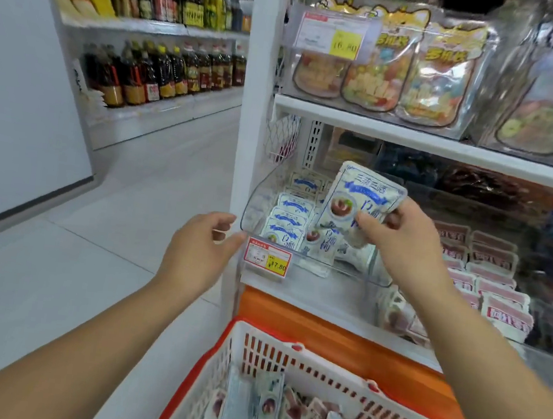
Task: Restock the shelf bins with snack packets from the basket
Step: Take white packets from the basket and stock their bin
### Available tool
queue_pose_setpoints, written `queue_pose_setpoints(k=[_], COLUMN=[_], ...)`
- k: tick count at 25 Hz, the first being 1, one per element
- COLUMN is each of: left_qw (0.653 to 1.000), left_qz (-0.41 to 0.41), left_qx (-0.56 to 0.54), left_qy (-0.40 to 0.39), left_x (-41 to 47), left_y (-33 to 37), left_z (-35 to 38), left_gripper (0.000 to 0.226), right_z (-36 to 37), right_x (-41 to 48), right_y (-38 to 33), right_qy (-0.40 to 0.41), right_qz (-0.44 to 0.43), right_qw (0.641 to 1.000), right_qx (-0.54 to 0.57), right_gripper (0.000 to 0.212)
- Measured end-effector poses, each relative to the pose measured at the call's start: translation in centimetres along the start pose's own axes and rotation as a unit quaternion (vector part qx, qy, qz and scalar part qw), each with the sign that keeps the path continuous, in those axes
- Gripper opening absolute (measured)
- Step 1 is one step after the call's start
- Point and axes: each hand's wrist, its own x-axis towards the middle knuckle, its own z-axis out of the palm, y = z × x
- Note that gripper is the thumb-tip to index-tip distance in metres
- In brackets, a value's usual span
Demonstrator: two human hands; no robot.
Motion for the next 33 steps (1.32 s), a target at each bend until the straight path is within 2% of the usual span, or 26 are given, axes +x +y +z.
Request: queue_pose_setpoints(k=[1, 2, 3, 4, 5, 6, 8, 9, 14, 16, 17, 18, 19, 20, 21, 23, 25, 27, 29, 30, 33], left_qw=[1.000, 1.000, 1.000, 1.000, 1.000, 1.000, 1.000, 1.000, 1.000, 1.000, 1.000, 1.000, 0.999, 0.998, 0.997, 0.989, 0.956, 0.914, 0.886, 0.877, 0.854], left_qz=[-0.002, -0.005, -0.005, -0.004, -0.004, -0.006, -0.009, -0.008, -0.001, -0.010, -0.016, -0.023, -0.035, -0.052, -0.071, -0.109, -0.134, -0.136, -0.139, -0.154, -0.207], left_qx=[0.014, 0.021, 0.023, 0.017, 0.007, -0.002, -0.011, -0.013, -0.005, -0.010, -0.013, -0.015, -0.019, -0.023, -0.026, -0.009, 0.033, 0.073, 0.097, 0.101, 0.093], left_qy=[0.011, 0.010, 0.005, 0.001, -0.003, -0.005, -0.006, -0.009, -0.031, -0.018, -0.004, 0.009, 0.021, 0.022, 0.004, -0.104, -0.259, -0.376, -0.431, -0.444, -0.468], left_x=[0.7, 1.3, 1.7, 2.1, 2.3, 2.5, 2.7, 2.7, 1.9, 1.1, 0.6, 0.1, -0.5, -1.3, -2.3, -5.3, -9.0, -12.5, -15.0, -15.9, -17.8], left_y=[-0.3, -0.6, -0.7, -0.8, -0.8, -0.9, -1.0, -1.0, -1.3, -1.3, -1.4, -1.8, -2.3, -2.9, -3.5, -4.7, -5.9, -7.6, -9.5, -10.6, -13.1], left_z=[0.2, 0.5, 0.8, 1.1, 1.4, 1.5, 1.8, 1.9, 2.4, 2.1, 1.9, 1.8, 1.7, 1.9, 2.4, 4.4, 7.0, 9.9, 12.3, 13.3, 15.9], left_gripper=[0.041, 0.044, 0.045, 0.044, 0.042, 0.039, 0.036, 0.036, 0.044, 0.045, 0.042, 0.038, 0.032, 0.025, 0.020, 0.016, 0.026, 0.042, 0.048, 0.048, 0.046], right_z=[0.5, 1.4, 2.5, 3.7, 4.8, 5.7, 6.9, 7.0, 6.5, 5.8, 5.5, 5.2, 5.0, 4.6, 4.4, 4.6, 5.3, 5.9, 6.1, 6.0, 5.7], right_x=[2.2, 4.0, 5.1, 5.7, 6.0, 6.4, 6.5, 6.5, 5.8, 5.3, 5.0, 4.1, 2.5, 0.4, -1.9, -6.8, -10.9, -13.9, -16.5, -17.7, -19.2], right_y=[0.1, 0.3, 0.9, 1.6, 2.4, 3.4, 4.3, 4.5, 3.9, 3.1, 2.9, 2.6, 2.1, 2.0, 2.6, 6.0, 11.2, 17.2, 23.0, 25.0, 28.1], right_qy=[-0.013, -0.054, -0.110, -0.162, -0.202, -0.223, -0.214, -0.213, -0.221, -0.199, -0.160, -0.102, -0.037, 0.024, 0.065, 0.084, 0.022, -0.117, -0.257, -0.300, -0.345], right_qz=[0.037, 0.089, 0.143, 0.191, 0.227, 0.269, 0.342, 0.351, 0.312, 0.242, 0.169, 0.095, 0.033, -0.018, -0.052, -0.072, -0.014, 0.119, 0.196, 0.209, 0.213], right_qw=[0.996, 0.976, 0.937, 0.900, 0.886, 0.886, 0.899, 0.899, 0.889, 0.890, 0.905, 0.936, 0.971, 0.992, 0.995, 0.994, 0.996, 0.969, 0.905, 0.881, 0.850], right_qx=[-0.086, -0.192, -0.299, -0.356, -0.351, -0.305, -0.170, -0.150, -0.252, -0.332, -0.355, -0.325, -0.234, -0.126, -0.051, -0.015, -0.080, -0.182, -0.276, -0.301, -0.336], right_gripper=[0.014, 0.016, 0.025, 0.032, 0.033, 0.029, 0.017, 0.020, 0.035, 0.042, 0.044, 0.041, 0.034, 0.026, 0.021, 0.019, 0.019, 0.023, 0.034, 0.040, 0.056])
